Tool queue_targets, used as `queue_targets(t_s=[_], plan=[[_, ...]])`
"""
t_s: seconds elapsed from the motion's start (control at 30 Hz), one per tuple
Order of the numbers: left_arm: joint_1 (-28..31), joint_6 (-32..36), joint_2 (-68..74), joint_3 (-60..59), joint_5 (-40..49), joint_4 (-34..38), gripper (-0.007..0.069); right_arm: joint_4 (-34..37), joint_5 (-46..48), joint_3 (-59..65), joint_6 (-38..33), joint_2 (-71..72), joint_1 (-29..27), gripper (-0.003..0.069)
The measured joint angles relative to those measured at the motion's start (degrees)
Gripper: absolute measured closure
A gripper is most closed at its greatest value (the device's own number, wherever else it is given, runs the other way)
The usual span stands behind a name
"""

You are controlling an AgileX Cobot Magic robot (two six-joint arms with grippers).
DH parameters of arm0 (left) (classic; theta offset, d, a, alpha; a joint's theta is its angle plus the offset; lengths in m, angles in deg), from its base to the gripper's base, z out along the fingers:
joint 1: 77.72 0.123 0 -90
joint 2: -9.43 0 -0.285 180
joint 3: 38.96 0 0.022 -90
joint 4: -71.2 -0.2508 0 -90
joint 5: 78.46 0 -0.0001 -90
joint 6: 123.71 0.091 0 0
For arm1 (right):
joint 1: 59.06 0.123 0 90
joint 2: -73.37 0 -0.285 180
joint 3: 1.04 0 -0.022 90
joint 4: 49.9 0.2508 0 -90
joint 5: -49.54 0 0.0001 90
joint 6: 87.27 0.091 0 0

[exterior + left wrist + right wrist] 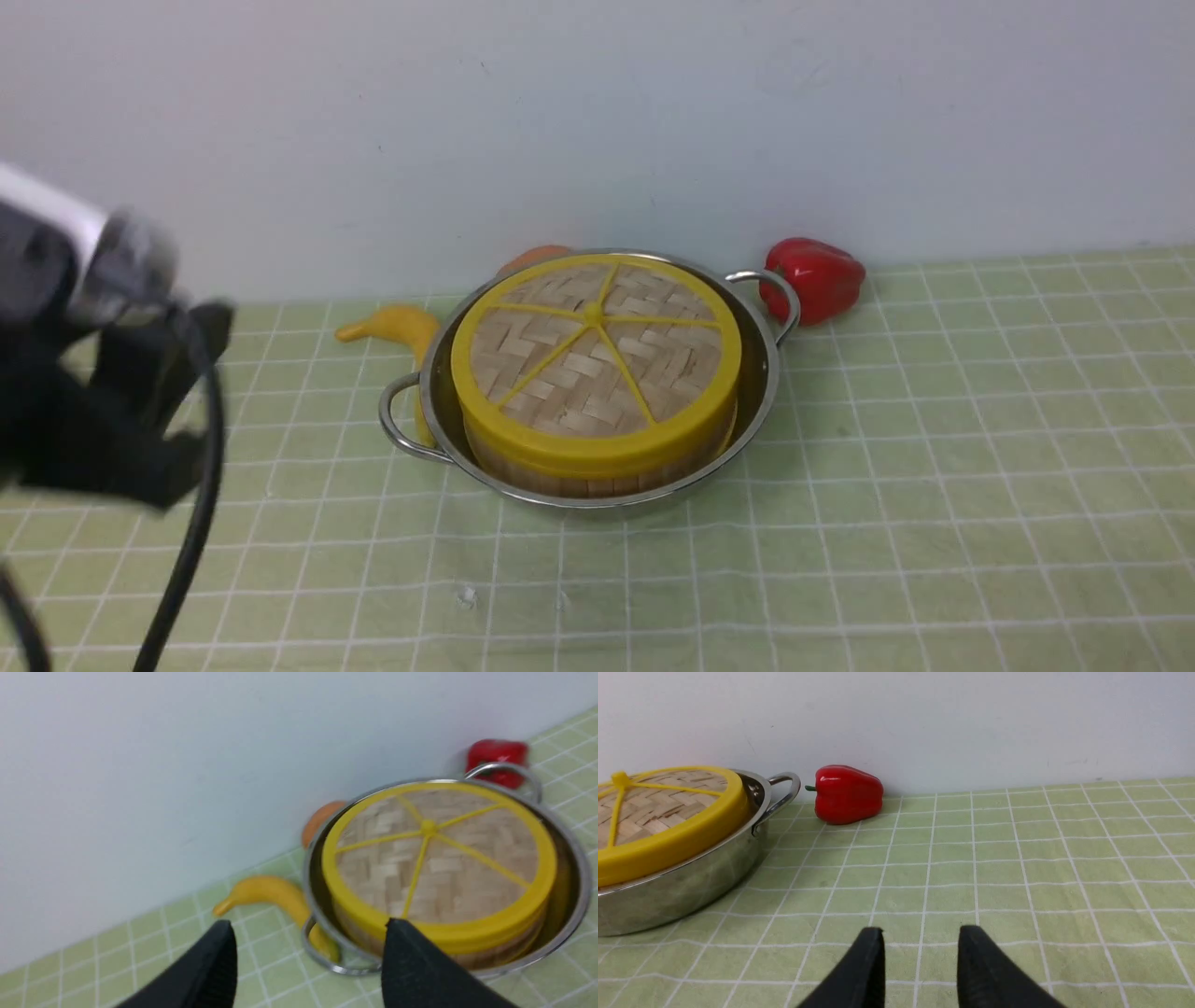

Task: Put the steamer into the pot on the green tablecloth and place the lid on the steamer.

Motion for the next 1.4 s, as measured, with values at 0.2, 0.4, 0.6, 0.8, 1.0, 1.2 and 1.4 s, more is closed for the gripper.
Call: queue_targets(t_s=[0.2, 0.4, 0.6, 0.8, 1.0, 1.2, 1.4], plan=[[7.3, -1.1, -18.9, -18.1, -4.5, 0.5, 0.0260, 0.0, 0.0, 0.0, 0.0, 0.0, 0.0, 0.0419], [12.9, -1.4, -33.3, -27.8, -4.8, 0.5, 0.0279, 0.0, 0.0, 0.0, 0.1, 0.0, 0.0, 0.0417], [14.1, -3.0, -37.9, -31.0, 0.2, 0.6, 0.0281, 0.0, 0.0, 0.0, 0.1, 0.0, 0.0, 0.0417], [14.1, -3.1, -38.0, -31.9, 1.6, 0.0, 0.0281, 0.0, 0.0, 0.0, 0.1, 0.0, 0.0, 0.0417], [14.1, -3.1, -38.1, -31.9, 1.9, -0.6, 0.0281, 0.0, 0.0, 0.0, 0.1, 0.0, 0.0, 0.0417], [14.1, -3.1, -38.1, -31.9, 2.0, -0.7, 0.0281, 0.0, 0.0, 0.0, 0.1, 0.0, 0.0, 0.0417], [14.1, -3.1, -38.1, -31.9, 2.0, -0.7, 0.0281, 0.0, 0.0, 0.0, 0.1, 0.0, 0.0, 0.0417]])
